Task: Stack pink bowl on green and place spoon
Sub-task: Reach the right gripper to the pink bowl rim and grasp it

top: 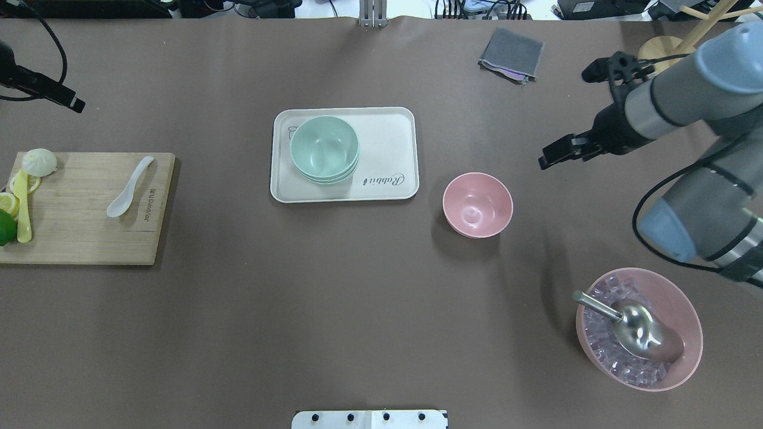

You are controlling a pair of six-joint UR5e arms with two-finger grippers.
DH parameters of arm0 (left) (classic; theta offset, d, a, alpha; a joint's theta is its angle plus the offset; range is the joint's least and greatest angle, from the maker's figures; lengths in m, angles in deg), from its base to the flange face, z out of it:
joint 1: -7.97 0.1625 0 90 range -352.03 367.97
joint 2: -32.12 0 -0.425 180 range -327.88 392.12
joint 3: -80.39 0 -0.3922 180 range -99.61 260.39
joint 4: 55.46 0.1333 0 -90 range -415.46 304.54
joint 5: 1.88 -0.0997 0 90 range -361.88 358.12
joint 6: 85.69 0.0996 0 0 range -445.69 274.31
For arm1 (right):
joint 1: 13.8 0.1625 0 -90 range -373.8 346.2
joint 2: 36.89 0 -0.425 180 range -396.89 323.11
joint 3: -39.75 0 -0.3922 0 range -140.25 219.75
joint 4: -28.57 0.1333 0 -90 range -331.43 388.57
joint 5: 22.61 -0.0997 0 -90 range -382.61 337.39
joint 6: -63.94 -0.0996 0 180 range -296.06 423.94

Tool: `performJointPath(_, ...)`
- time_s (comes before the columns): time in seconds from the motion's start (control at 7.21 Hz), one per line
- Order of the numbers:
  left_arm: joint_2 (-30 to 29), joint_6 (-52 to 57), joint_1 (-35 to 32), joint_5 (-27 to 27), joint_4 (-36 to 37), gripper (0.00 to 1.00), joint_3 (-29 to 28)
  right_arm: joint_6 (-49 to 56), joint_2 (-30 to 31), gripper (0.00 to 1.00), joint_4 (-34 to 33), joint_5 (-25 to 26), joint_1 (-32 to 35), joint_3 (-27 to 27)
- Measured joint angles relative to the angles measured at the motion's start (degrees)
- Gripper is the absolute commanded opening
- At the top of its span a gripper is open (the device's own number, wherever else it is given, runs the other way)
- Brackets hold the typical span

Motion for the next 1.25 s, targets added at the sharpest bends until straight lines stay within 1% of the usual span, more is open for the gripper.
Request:
performJointPath(0.14, -0.1, 0.0, 0.0, 0.0, -0.1, 0.98, -0.3, -2.4, -1.5, 1.00, 0.2, 3.3, -3.9, -1.1)
performJointPath(0.28, -0.1, 0.0, 0.0, 0.0, -0.1, 0.98, -0.5, -3.6, -2.6, 0.94, 1.4, 5.6, -6.9, -2.8)
performJointPath(0.42, -0.2, 0.0, 0.0, 0.0, -0.1, 0.98, -0.5, -4.8, -3.1, 0.66, 4.3, 6.6, -8.9, -5.6)
performJointPath(0.55, -0.2, 0.0, 0.0, 0.0, -0.1, 0.98, -0.5, -6.0, -3.5, 0.09, 8.0, 7.0, -10.0, -8.9)
performJointPath(0.69, -0.3, 0.0, 0.0, 0.0, -0.1, 0.98, -0.5, -6.9, -3.8, 0.00, 10.7, 7.0, -10.5, -11.1)
performJointPath(0.83, -0.3, 0.0, 0.0, 0.0, -0.1, 0.98, -0.5, -7.5, -4.0, 0.00, 11.7, 6.7, -10.3, -11.3)
performJointPath(1.25, -0.3, 0.0, 0.0, 0.1, -0.2, 0.98, -0.6, -8.0, -3.8, 0.00, 11.8, 3.3, -7.7, -10.0)
